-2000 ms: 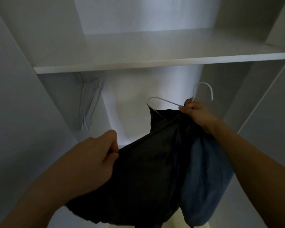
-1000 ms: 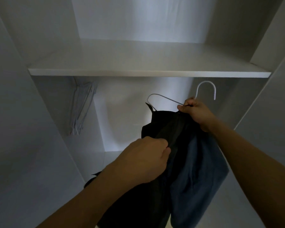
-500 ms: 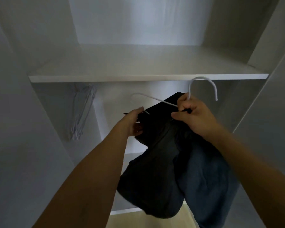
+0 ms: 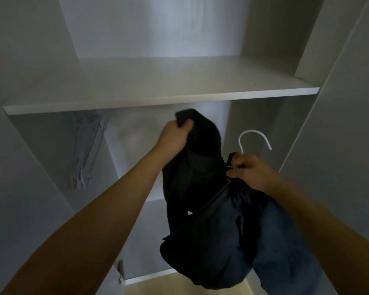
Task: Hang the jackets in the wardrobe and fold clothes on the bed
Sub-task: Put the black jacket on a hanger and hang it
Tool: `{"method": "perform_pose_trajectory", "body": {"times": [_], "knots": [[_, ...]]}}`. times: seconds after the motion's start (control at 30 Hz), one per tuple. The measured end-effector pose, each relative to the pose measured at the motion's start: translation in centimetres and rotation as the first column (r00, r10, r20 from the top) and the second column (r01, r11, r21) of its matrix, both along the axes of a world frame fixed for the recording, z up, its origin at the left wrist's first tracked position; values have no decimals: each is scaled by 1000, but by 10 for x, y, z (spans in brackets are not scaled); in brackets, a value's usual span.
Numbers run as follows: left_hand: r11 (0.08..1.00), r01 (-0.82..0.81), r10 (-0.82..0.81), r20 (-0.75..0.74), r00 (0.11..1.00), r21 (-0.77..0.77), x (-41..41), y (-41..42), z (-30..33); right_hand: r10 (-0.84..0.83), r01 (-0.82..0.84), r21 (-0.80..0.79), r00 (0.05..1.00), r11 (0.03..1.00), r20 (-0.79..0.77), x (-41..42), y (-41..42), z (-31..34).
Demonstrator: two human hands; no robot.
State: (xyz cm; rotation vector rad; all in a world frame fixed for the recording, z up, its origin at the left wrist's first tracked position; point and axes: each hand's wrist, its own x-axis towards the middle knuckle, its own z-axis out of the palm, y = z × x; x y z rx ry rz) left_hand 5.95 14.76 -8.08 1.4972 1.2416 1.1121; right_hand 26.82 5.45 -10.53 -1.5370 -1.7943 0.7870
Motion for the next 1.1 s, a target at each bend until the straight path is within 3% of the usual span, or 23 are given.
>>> {"method": "perform_pose_trajectory", "body": {"times": [0.1,0.2,0.23,0.3,0.4,0.53,0.6,0.7,0.77,0.83,0.9,1.03,1.1], "knots": [[931,351,-362,-141,921,-100,17,-32,-1,-68,82,47,968,996,-243,-3,0,4],[870,450,-490,-267,830,-201,19,-41,-14,-71,108,100,944,989,-322,-5,1,16],[895,411,-445,-337,829,-173,16,-40,-19,-82,123,111,943,986,-323,-7,1,20],[931,365,-329,-381,864,24,14,-41,-27,-113,161,100,921,982,-373,-9,1,26],[848,386,-210,-439,874,362,17,-49,-26,-168,191,11,892,982,-421,-14,2,33],[717,377,-16,-528,849,586,16,-57,-22,-237,219,-92,874,971,-424,-15,6,32],[703,351,34,-522,852,619,18,-60,-23,-229,177,-157,873,972,-431,-13,6,31],[799,212,56,-420,906,562,19,-64,-24,-184,113,-201,905,973,-382,-15,6,29],[857,106,71,-319,945,505,20,-71,-28,-226,159,-202,901,966,-371,-16,6,29],[840,3,144,-229,963,543,24,-85,-41,-265,188,-221,879,957,-396,-15,7,30],[784,-24,224,-245,943,620,29,-100,-57,-268,180,-236,867,955,-421,-12,4,35],[855,7,201,-343,918,519,46,-97,-67,-234,156,-206,864,966,-447,-7,0,43],[830,-27,289,-388,875,557,56,-95,-61,-238,163,-197,857,967,-458,-2,-1,48]]}}
